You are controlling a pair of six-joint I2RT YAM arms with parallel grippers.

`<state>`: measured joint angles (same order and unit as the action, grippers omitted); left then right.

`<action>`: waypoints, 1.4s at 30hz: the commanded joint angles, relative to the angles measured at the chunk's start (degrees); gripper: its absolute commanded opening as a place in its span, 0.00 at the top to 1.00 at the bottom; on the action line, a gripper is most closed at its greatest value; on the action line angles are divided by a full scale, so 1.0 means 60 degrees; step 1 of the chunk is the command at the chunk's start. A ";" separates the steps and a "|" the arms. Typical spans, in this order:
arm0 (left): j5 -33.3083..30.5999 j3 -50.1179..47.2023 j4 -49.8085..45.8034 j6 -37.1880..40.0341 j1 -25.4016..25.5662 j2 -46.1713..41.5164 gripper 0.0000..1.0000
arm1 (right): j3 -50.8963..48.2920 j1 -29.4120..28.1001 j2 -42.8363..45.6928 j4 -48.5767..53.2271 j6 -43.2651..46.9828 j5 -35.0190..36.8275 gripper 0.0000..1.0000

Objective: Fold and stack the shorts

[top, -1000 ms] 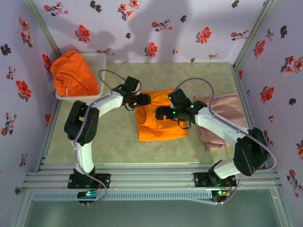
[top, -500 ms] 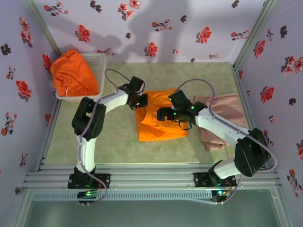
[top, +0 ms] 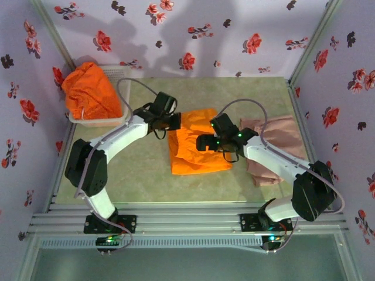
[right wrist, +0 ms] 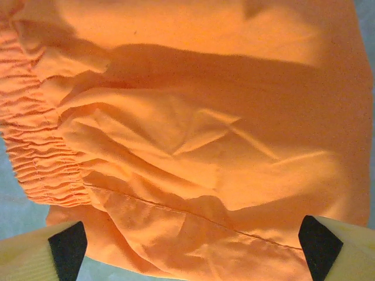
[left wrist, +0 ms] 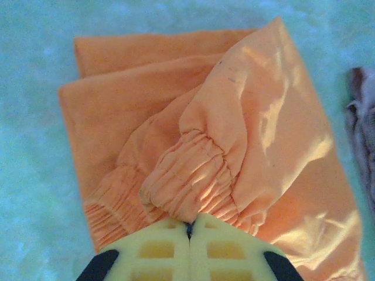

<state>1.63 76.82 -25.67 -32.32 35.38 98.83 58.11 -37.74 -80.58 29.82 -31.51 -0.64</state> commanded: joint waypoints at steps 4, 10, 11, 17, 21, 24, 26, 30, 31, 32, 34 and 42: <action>-0.0352 -0.1651 0.0738 -0.0068 -0.0575 0.0366 1.00 | -0.0185 0.0086 -0.0147 0.0069 0.0200 0.0174 0.05; -0.0307 -0.1787 0.1843 0.0400 -0.1006 0.1706 0.95 | -0.0195 0.0079 -0.0501 0.0068 0.0189 0.0137 0.04; -0.0308 -0.1698 0.1896 0.0494 -0.1032 0.1882 0.94 | -0.0195 0.0087 -0.0553 0.0083 0.0185 0.0115 0.04; -0.0310 -0.1783 0.2144 0.0845 -0.1059 0.0906 0.75 | -0.0241 0.0164 -0.0460 0.0171 0.0414 0.0095 0.03; 0.0351 -0.2140 0.2339 0.0795 -0.1048 -0.0832 0.37 | -0.0283 0.0520 -0.0131 0.0188 0.0658 -0.0132 0.01; 0.1275 -0.2427 0.2620 0.0307 -0.0954 -0.1926 0.15 | -0.0304 0.0891 0.0232 0.0266 0.0818 -0.0200 0.01; 0.1896 -0.2736 0.3061 -0.0397 -0.0768 -0.2395 0.04 | -0.0295 0.1140 0.0452 0.0380 0.0935 -0.0187 0.01; 0.2982 -0.3640 0.4905 -0.1950 -0.0321 -0.2507 0.01 | -0.0287 0.1655 0.0794 0.0610 0.1087 -0.0185 0.01; 0.3052 -0.3861 0.5282 -0.2215 -0.0188 -0.2422 0.01 | -0.0310 0.1810 0.0900 0.0626 0.1112 -0.0246 0.01; 0.3068 -0.4051 0.5640 -0.2408 -0.0075 -0.2316 0.01 | -0.0350 0.1958 0.1002 0.0614 0.1135 -0.0298 0.01; 0.3053 -0.4390 0.6204 -0.2767 0.0084 -0.1978 0.01 | -0.0398 0.2166 0.1156 0.0596 0.1228 -0.0368 0.01; 0.2804 -0.5515 0.7543 -0.3303 0.0242 -0.0585 0.01 | -0.0266 0.2764 0.0806 0.0664 0.1608 -0.1194 0.01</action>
<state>18.70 45.12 14.85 -50.43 36.56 94.06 56.40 -22.02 -74.59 32.53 -23.97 -4.62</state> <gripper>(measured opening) 0.992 0.989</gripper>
